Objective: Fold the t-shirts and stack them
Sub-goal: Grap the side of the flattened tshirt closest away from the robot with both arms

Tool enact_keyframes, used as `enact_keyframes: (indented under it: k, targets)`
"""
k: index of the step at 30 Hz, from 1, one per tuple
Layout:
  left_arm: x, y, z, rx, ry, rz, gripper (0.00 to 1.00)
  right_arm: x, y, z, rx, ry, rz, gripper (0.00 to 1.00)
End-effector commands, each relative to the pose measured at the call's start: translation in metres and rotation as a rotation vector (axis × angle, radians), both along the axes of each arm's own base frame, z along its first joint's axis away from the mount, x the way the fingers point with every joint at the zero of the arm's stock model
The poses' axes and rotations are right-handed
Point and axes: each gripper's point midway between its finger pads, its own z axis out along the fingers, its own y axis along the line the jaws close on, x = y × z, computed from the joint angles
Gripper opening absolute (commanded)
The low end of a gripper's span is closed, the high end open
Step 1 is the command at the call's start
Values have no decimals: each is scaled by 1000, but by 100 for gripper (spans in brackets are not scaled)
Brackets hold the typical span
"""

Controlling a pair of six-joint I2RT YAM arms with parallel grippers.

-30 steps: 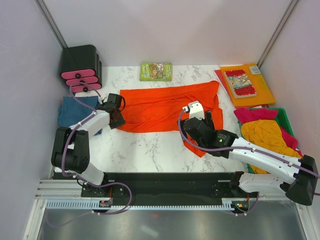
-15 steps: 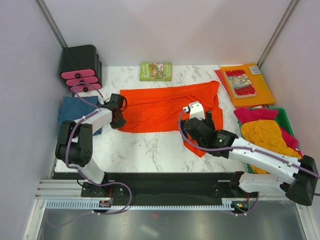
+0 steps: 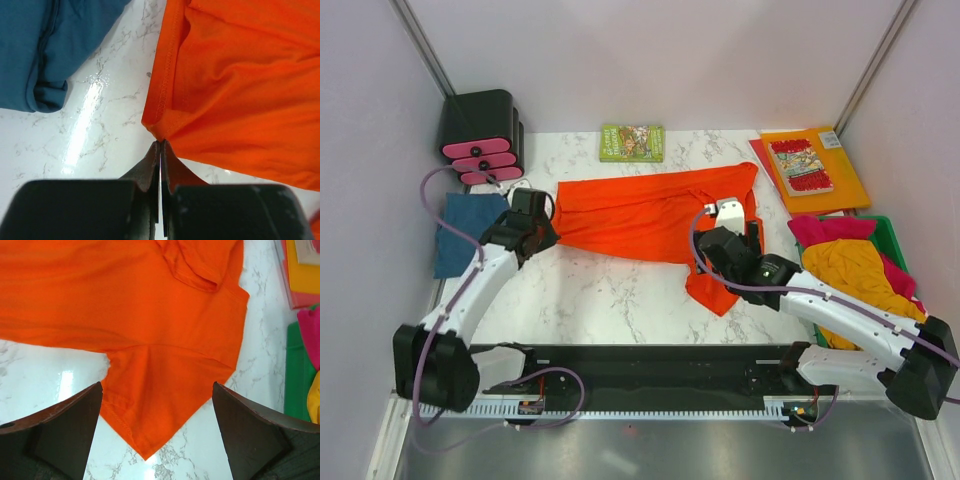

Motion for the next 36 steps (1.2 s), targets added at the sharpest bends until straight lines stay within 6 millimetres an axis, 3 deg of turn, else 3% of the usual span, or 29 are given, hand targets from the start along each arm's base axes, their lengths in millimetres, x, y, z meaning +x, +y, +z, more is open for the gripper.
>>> enact_keyframes:
  k: [1, 5, 7, 8, 11, 18, 26, 31, 36]
  targets:
    - [-28, 1, 35, -36, -47, 3, 2, 1, -20, -21, 95, 52, -118, 98]
    - [-44, 0, 31, -51, -35, -11, 2, -7, -35, -54, 136, 140, -208, 94]
    - [-50, 2, 21, -42, -8, -9, 2, -12, -34, -63, 161, 176, -235, 85]
    - [-53, 3, 12, -35, 18, -11, 2, -15, -33, -68, 172, 197, -240, 71]
    - [-56, 2, -2, -27, 66, -18, 2, -28, -30, -77, 202, 265, -246, 46]
    - [-49, -6, -18, -55, 99, -34, 2, -62, -19, -77, 247, 312, -231, 49]
    - [-46, -9, -26, -58, 115, -43, 2, -97, -16, -106, 271, 381, -275, 54]
    - [-46, -10, -27, -60, 116, -42, 2, -93, -26, -118, 271, 342, -360, 54]
    - [-45, -10, -26, -59, 114, -42, 2, -85, -16, -129, 266, 338, -382, 54]
